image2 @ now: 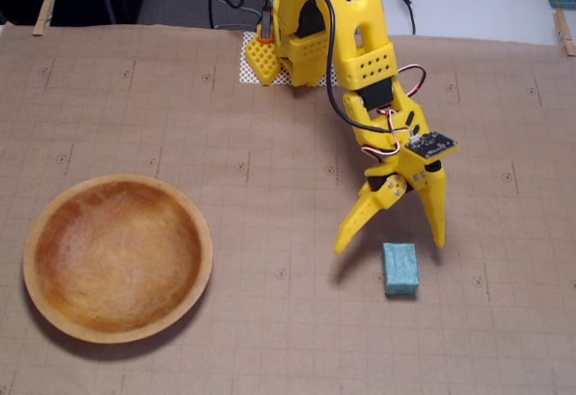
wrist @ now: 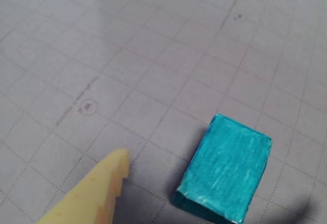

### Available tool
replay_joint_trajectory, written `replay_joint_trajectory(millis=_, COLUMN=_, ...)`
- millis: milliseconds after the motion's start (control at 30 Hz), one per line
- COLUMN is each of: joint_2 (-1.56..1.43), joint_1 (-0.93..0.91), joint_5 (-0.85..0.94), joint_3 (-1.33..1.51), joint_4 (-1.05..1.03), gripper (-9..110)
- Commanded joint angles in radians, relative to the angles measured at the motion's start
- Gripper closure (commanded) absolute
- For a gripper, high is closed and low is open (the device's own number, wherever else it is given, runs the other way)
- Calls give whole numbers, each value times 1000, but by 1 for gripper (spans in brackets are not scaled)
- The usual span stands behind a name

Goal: Grasp a blue block and put it in the bowl.

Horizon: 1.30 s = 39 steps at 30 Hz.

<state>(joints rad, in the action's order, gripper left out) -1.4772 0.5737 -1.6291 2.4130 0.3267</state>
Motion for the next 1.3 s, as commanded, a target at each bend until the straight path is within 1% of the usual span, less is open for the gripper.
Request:
replay_joint_trajectory(millis=0, joint_2=-9, joint_1=6, joint_5=-14, joint_3=-60, joint_4=25, gripper=38)
replay_joint_trajectory(millis=200, joint_2=-6, joint_1=5, joint_5=-109, joint_3=-66, joint_4=20, gripper=38)
replay_joint_trajectory(millis=333, joint_2=17, joint_1=5, joint_5=-117, joint_3=-69, joint_4=25, gripper=38)
replay_joint_trajectory(millis=533, joint_2=120, joint_1=2, joint_5=-123, joint_3=-150, joint_4=26, gripper=38)
replay_joint_trajectory(millis=667, joint_2=187, joint_1=-35, joint_5=-124, joint_3=-192, joint_4=26, gripper=38)
replay_joint_trajectory(millis=1000, joint_2=221, joint_1=-64, joint_5=-127, joint_3=-219, joint_4=28, gripper=38)
replay_joint_trajectory(millis=1267, joint_2=290, joint_1=-89, joint_5=-127, joint_3=-215, joint_4=170, gripper=38)
